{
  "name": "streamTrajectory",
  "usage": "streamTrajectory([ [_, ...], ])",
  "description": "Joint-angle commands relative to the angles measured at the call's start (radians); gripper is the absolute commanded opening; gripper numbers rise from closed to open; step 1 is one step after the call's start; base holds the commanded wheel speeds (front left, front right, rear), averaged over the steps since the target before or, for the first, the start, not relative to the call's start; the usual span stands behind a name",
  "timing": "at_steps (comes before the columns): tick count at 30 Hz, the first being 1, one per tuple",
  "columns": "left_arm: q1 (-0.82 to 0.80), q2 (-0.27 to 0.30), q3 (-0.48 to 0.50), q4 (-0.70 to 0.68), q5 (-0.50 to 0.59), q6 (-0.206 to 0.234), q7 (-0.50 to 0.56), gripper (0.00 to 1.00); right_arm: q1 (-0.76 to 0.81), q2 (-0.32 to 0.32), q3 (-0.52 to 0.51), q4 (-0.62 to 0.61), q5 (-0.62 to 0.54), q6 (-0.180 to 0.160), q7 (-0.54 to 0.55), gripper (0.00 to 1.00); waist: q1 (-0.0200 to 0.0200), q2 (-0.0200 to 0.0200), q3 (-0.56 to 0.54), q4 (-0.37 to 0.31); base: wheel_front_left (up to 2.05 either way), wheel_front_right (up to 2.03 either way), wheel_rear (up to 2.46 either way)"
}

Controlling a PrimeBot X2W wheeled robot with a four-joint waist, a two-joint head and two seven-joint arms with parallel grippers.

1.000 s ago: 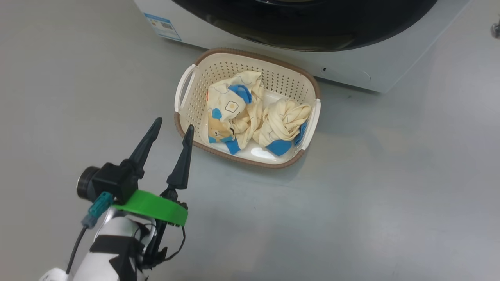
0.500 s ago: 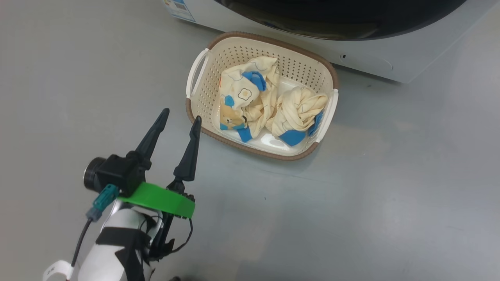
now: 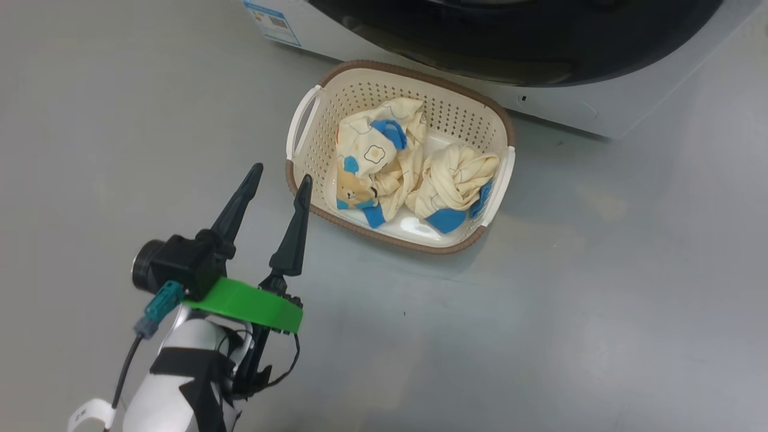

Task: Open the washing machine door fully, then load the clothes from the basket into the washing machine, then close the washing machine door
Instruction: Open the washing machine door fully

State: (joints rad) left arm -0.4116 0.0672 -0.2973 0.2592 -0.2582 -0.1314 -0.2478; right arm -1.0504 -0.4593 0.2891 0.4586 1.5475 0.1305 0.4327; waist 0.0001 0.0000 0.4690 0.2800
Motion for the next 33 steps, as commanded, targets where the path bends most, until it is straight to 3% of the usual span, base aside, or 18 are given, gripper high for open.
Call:
streamTrajectory([
  [1,0.002,0.019,0.035,-0.028,0.001,0.001,-0.014,1.00,0.009,0.018,0.024,-0.036,-0.001,0.000,0.019,0.00,-0.0001,0.0000,-0.011,-0.004,0.00,0.00,0.00],
  [33,0.166,0.066,0.081,-0.035,0.029,0.001,-0.014,1.00,0.281,0.092,0.219,-0.135,0.019,0.000,0.153,0.00,-0.0001,0.0000,-0.273,-0.040,0.00,0.00,0.00],
])
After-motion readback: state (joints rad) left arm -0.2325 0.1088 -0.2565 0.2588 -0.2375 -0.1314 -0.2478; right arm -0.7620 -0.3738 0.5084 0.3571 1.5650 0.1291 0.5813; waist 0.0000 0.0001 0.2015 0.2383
